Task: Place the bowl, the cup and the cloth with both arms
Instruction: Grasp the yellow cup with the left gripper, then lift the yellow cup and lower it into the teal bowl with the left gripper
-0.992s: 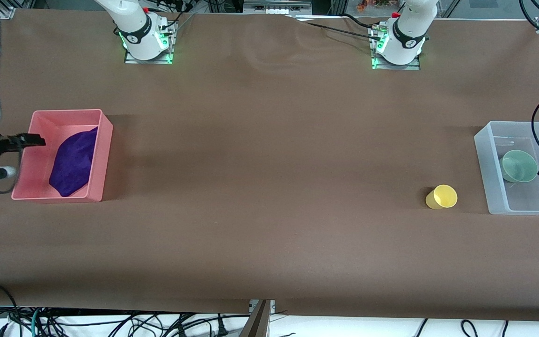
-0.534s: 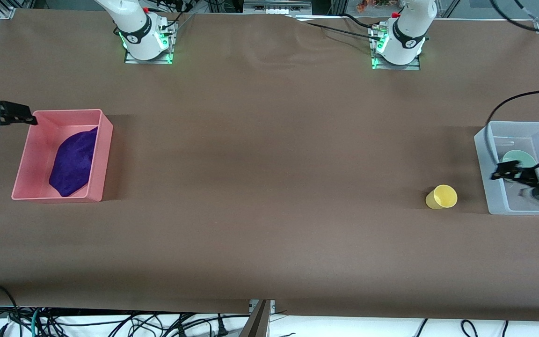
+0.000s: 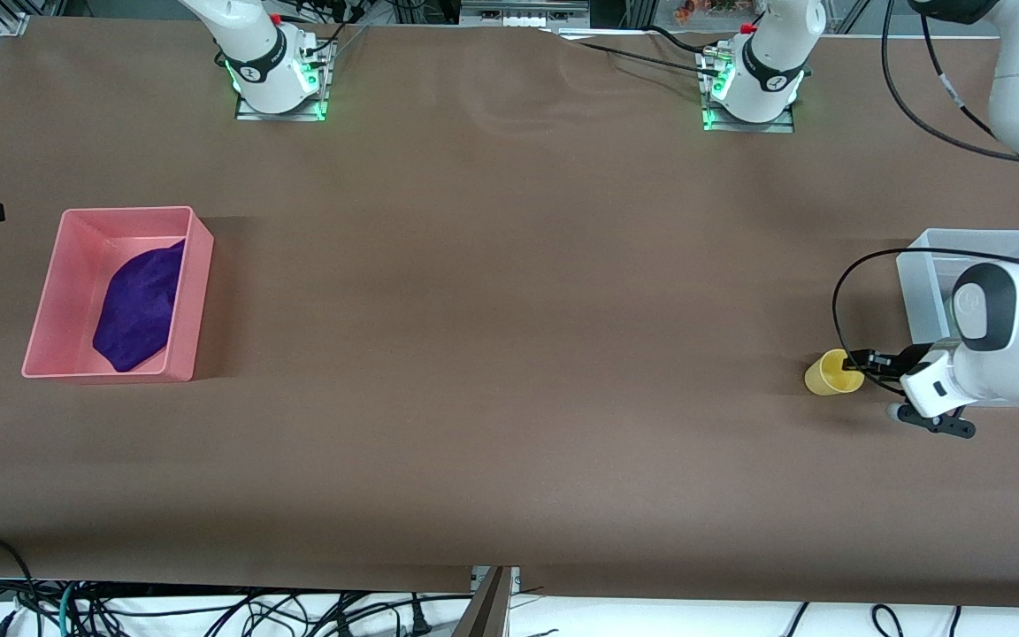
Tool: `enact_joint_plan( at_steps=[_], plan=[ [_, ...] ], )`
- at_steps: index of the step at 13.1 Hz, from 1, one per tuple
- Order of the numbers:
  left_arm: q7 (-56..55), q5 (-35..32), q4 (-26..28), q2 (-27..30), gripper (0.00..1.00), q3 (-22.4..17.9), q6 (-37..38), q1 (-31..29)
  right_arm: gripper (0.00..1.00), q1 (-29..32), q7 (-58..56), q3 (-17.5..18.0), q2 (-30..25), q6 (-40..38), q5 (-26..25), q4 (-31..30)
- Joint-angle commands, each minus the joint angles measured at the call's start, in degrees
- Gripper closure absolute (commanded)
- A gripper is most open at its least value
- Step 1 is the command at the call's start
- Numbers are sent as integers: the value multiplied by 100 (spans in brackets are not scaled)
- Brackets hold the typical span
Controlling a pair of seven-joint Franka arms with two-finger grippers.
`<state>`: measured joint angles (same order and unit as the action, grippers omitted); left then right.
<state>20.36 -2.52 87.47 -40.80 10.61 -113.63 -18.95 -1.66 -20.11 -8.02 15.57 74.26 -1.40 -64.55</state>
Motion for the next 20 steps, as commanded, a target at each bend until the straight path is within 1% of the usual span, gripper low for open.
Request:
enact_joint_plan(
  at_steps=[1,2,4,5,8,10,11,13,15,16,18,19,20],
  plan=[
    [-225,-12,-54,-33,100,-24,-11,41,0,25,1190,492,-107,-350,-79,-58],
    [-252,-12,-54,-15,100,-33,-2,41,0,34,1333,555,-107,-429,-36,-58],
    [-244,-12,-89,28,100,-33,59,15,0,25,1326,564,-99,-509,-27,-58],
    [-243,-47,-107,159,100,-33,121,14,0,25,1317,564,-55,-518,-35,-23],
    [-182,-126,-142,747,100,-94,953,14,0,-1,1291,556,-37,-474,-44,-5],
    [54,-851,-142,1187,100,-86,1604,-56,0,-1,1291,564,-37,-448,-44,-5],
    [342,-1204,-134,1398,100,-112,1668,-91,0,-1,1299,564,-28,-439,-44,-5],
    [1010,-1793,-142,1549,100,-130,1625,-406,0,-27,1308,573,-28,-430,-44,-5],
    [1485,-2269,-107,1514,100,-112,1415,-801,0,-19,1308,564,-28,-430,-44,-5],
    [1819,-2271,-38,1453,100,-112,1178,-1038,0,-19,1308,564,-28,-430,-44,-14],
    [2338,-2192,16,1129,100,-103,573,-1504,0,-1,1308,556,-28,-421,-44,-5],
    [2471,-2139,59,997,100,-95,352,-1663,0,8,1308,547,-28,-421,-44,-5],
    [2481,-1947,129,900,100,-95,202,-1751,0,-1,1299,547,-28,-421,-44,-5]
  ],
)
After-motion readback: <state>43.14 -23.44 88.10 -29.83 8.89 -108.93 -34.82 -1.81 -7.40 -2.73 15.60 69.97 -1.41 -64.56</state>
